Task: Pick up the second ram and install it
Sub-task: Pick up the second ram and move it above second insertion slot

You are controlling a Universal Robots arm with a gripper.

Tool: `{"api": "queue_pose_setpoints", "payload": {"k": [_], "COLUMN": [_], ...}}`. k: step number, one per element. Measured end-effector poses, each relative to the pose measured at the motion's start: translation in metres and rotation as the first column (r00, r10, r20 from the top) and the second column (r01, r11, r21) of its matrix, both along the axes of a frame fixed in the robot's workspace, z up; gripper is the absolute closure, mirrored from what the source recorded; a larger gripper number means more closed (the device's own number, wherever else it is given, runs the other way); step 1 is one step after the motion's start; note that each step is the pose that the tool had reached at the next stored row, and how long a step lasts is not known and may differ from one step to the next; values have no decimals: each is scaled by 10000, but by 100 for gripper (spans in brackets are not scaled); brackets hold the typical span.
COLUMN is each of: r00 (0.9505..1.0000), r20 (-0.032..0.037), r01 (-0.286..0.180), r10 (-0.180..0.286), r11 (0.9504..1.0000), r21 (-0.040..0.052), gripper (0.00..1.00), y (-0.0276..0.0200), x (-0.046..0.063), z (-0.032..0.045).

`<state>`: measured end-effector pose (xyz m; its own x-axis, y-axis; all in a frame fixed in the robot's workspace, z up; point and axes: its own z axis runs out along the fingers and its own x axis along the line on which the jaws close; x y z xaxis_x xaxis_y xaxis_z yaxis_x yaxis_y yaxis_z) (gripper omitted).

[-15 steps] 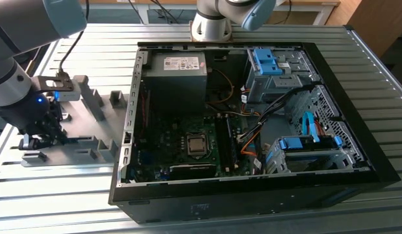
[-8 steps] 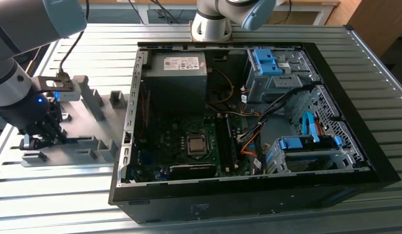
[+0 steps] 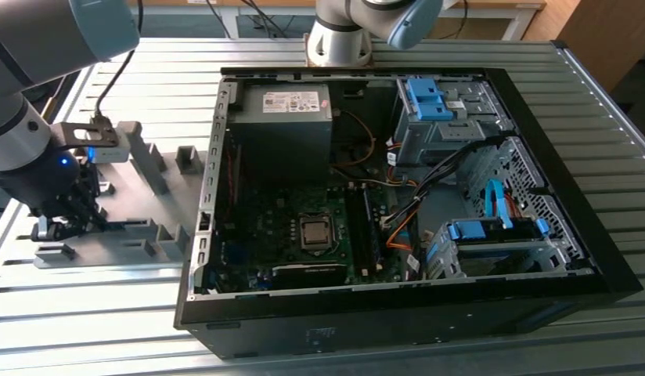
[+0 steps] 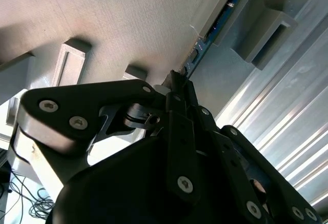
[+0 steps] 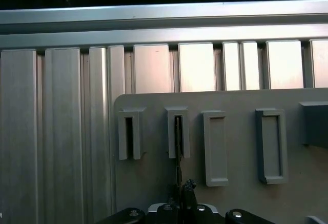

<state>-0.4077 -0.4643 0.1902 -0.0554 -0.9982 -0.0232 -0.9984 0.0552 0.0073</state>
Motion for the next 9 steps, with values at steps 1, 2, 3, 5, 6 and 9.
{"api": "queue_pose_setpoints", "payload": {"k": [1, 2, 3, 5, 6, 9], "r00": [10000, 10000, 10000, 10000, 10000, 10000], "r20": [0, 0, 0, 0, 0, 1], "r01": [0, 0, 0, 0, 0, 0], "r10": [0, 0, 0, 0, 0, 0], "r11": [10000, 10000, 10000, 10000, 10000, 10000], "r21": [0, 0, 0, 0, 0, 0], "gripper": [83, 83, 77, 77, 77, 77], "y": [0, 0, 0, 0, 0, 0], "x": [0, 0, 0, 0, 0, -2], "z": [0, 0, 0, 0, 0, -3]}}
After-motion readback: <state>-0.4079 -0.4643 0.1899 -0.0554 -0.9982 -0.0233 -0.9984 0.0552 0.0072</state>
